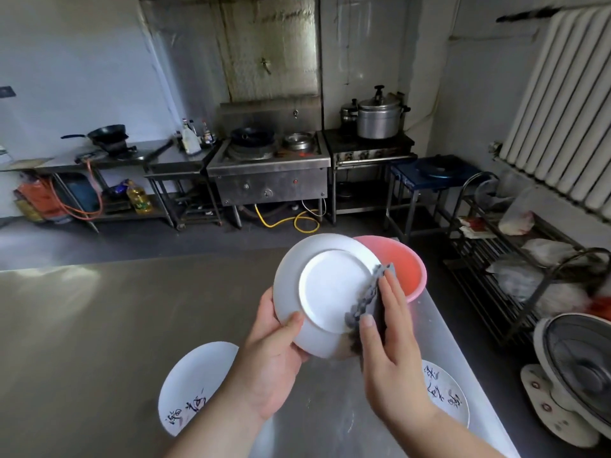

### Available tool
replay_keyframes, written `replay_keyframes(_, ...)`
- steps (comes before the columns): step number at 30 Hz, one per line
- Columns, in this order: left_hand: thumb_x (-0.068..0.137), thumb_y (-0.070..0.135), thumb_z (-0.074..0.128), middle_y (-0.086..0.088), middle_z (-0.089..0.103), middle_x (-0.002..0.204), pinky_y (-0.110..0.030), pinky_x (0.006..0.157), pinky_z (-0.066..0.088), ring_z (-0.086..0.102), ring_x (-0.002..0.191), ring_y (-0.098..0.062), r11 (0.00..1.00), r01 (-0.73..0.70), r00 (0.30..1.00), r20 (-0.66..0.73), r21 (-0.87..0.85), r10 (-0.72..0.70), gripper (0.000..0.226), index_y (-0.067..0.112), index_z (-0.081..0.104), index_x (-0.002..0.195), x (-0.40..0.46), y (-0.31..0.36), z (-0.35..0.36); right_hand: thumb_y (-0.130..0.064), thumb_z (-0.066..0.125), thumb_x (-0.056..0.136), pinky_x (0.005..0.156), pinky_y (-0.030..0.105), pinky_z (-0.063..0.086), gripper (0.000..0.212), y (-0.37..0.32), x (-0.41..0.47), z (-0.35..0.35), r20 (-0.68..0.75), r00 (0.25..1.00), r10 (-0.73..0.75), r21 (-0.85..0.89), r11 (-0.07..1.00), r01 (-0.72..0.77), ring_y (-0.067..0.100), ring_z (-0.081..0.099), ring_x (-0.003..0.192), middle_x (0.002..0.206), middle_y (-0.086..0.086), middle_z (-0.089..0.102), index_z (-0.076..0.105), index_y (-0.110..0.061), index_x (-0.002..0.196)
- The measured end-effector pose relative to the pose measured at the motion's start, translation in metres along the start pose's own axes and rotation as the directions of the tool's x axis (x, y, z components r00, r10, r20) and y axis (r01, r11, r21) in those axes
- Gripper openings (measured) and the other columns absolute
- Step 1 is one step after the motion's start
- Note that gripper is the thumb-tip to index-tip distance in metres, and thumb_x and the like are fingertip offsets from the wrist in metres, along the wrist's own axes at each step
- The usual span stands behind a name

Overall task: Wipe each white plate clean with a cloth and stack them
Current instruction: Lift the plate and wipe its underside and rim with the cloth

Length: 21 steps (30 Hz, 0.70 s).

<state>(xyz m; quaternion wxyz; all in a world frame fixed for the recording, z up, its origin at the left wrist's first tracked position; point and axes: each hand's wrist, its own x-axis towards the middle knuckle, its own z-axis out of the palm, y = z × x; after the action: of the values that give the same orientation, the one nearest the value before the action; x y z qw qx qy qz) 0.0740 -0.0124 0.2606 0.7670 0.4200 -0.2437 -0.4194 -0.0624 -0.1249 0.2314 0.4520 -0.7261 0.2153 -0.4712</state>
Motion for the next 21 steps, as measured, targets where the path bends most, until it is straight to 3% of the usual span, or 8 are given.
replay_keyframes(3,0.096,0.018,0.061,-0.009,0.056,0.154,-0.058,0.109,0.046,0.055,0.140,-0.030,0.995,0.089,0.993,0.071,0.044,-0.092,0.057,0.027,0.050,0.151,0.002,0.012,-0.009,-0.016,0.057,0.094,0.118,0.037,0.042,0.048,-0.003,0.045,-0.022,0.010,0.998,0.058,0.051,0.997,-0.058,0.006,0.053,0.139,0.147,-0.025,0.058,0.066,-0.036,0.137)
replay_keyframes(5,0.101,0.031,0.056,-0.007,0.058,0.152,-0.050,0.095,0.055,0.061,0.132,-0.025,0.988,0.154,0.983,0.100,0.033,-0.157,0.045,0.030,0.057,0.147,0.003,0.023,-0.011,-0.008,0.057,0.092,0.109,0.052,0.053,0.046,-0.009,0.074,-0.034,0.149,0.987,0.064,0.031,0.997,-0.069,0.011,0.063,0.128,0.136,-0.022,0.067,0.075,-0.034,0.125)
replay_keyframes(7,0.101,0.032,0.055,-0.007,0.061,0.149,-0.046,0.081,0.059,0.066,0.125,-0.022,0.985,0.167,0.981,0.092,0.034,-0.169,0.042,0.032,0.061,0.142,0.005,0.027,-0.013,-0.007,0.057,0.090,0.109,0.052,0.053,0.045,-0.014,0.090,-0.040,0.249,0.968,0.019,0.010,1.000,-0.022,0.007,0.060,0.132,0.136,-0.021,0.067,0.076,-0.028,0.125)
replay_keyframes(10,0.099,0.027,0.058,-0.009,0.061,0.149,-0.048,0.083,0.060,0.066,0.125,-0.025,0.994,0.109,0.993,0.056,-0.006,-0.108,0.044,0.027,0.061,0.143,0.007,0.025,-0.012,-0.010,0.056,0.096,0.119,0.042,0.042,0.048,-0.016,0.084,-0.039,0.263,0.960,-0.095,-0.080,0.990,0.119,0.004,0.049,0.143,0.150,-0.018,0.058,0.066,-0.021,0.141)
replay_keyframes(13,0.098,0.026,0.059,-0.011,0.060,0.150,-0.052,0.086,0.059,0.064,0.130,-0.028,0.996,0.048,0.999,0.002,-0.069,-0.048,0.047,0.024,0.057,0.145,0.009,0.021,-0.010,-0.021,0.051,0.105,0.129,0.037,0.023,0.060,-0.011,0.038,-0.022,0.226,0.965,-0.132,-0.145,0.975,0.167,0.013,0.024,0.159,0.172,-0.008,0.028,0.034,-0.016,0.163)
replay_keyframes(16,0.101,0.023,0.056,-0.012,0.059,0.151,-0.057,0.089,0.058,0.061,0.134,-0.035,0.995,0.016,1.000,-0.013,-0.096,-0.017,0.046,0.024,0.055,0.147,0.008,0.017,-0.010,-0.042,0.043,0.110,0.129,0.033,0.010,0.076,-0.005,-0.012,-0.006,0.309,0.940,-0.143,-0.195,0.958,0.209,0.023,0.001,0.163,0.177,0.000,-0.003,0.004,-0.011,0.168)
replay_keyframes(18,0.103,0.022,0.052,-0.013,0.058,0.152,-0.057,0.089,0.058,0.060,0.135,-0.037,0.994,0.018,1.000,-0.018,-0.109,-0.020,0.043,0.025,0.055,0.146,0.007,0.014,-0.011,-0.050,0.038,0.110,0.129,0.033,0.009,0.079,-0.004,-0.008,-0.007,0.345,0.930,-0.130,-0.232,0.948,0.219,0.022,-0.002,0.163,0.177,0.000,-0.007,0.002,-0.010,0.167)
replay_keyframes(21,0.106,0.020,0.049,-0.012,0.057,0.153,-0.056,0.091,0.058,0.058,0.137,-0.037,0.989,0.001,1.000,-0.008,-0.151,-0.003,0.042,0.025,0.054,0.147,0.005,0.011,-0.007,-0.046,0.034,0.111,0.131,0.034,0.012,0.068,-0.009,0.033,-0.014,0.320,0.941,-0.106,-0.266,0.944,0.197,0.010,0.005,0.162,0.176,-0.006,0.006,0.016,-0.012,0.167)
